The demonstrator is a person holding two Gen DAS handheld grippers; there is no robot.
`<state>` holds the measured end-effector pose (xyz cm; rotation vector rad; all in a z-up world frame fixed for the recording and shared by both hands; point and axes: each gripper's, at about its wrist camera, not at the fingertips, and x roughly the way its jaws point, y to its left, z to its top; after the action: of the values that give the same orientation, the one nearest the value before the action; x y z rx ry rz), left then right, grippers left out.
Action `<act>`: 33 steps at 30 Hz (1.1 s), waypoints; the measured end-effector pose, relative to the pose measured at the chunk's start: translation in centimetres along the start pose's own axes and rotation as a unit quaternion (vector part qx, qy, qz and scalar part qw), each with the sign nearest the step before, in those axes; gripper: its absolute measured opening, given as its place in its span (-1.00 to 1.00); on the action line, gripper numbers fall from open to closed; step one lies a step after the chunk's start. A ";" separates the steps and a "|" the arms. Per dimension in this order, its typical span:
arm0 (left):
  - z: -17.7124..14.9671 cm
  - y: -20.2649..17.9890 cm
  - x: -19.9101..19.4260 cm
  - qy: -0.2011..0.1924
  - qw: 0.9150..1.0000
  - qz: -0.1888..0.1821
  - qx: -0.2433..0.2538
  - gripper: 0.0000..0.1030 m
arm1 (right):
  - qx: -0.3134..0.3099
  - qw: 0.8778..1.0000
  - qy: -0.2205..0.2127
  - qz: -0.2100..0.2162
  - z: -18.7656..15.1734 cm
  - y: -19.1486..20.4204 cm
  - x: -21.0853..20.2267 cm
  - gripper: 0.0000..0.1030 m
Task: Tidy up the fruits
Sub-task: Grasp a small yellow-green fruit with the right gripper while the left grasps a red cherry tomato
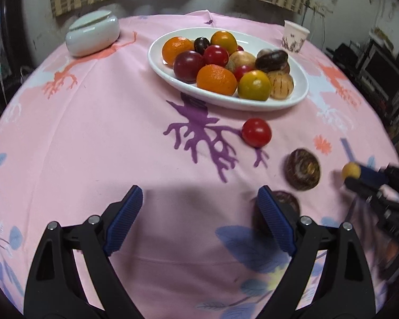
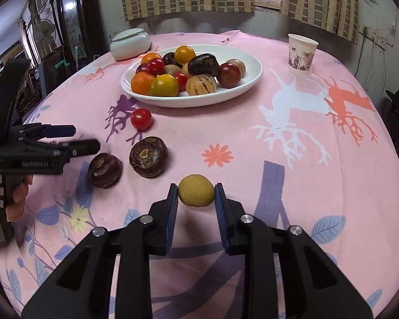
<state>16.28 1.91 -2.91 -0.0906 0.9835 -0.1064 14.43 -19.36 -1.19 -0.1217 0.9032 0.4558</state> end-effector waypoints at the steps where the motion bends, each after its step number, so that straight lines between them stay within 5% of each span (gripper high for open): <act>1: 0.3 0.0 0.0 0.001 1.000 -0.005 -0.013 0.75 | -0.002 1.000 -0.001 0.002 0.0 0.1 -0.1 -0.46; 13: 4.0 -4.2 2.4 -0.003 1.000 0.027 0.009 0.71 | -0.009 1.000 -0.017 0.015 0.2 0.4 -1.3 -0.46; 17: 4.6 -4.3 3.9 0.013 1.000 0.010 0.003 0.28 | -0.007 1.000 -0.016 0.011 0.2 0.2 -1.1 -0.46; 25: 4.6 -5.4 4.9 0.009 1.000 0.021 0.007 0.14 | -0.011 1.000 -0.011 0.008 0.0 0.4 -0.9 -0.46; 26: 4.5 -5.5 4.9 0.006 1.000 0.025 0.009 0.06 | -0.012 1.000 -0.010 0.008 0.0 0.4 -0.8 -0.46; 28: 4.5 -5.9 4.8 0.000 1.000 0.016 0.016 -0.44 | -0.012 1.000 -0.009 0.007 0.0 0.4 -0.7 -0.46; 33: 4.7 -6.1 4.7 0.005 1.000 0.007 0.018 -0.42 | -0.013 1.000 -0.011 0.005 0.0 0.4 -0.8 -0.46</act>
<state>22.49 -4.61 -3.45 -0.0514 0.9912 -0.1121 13.83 -19.26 -0.49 -0.1355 0.8772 0.4778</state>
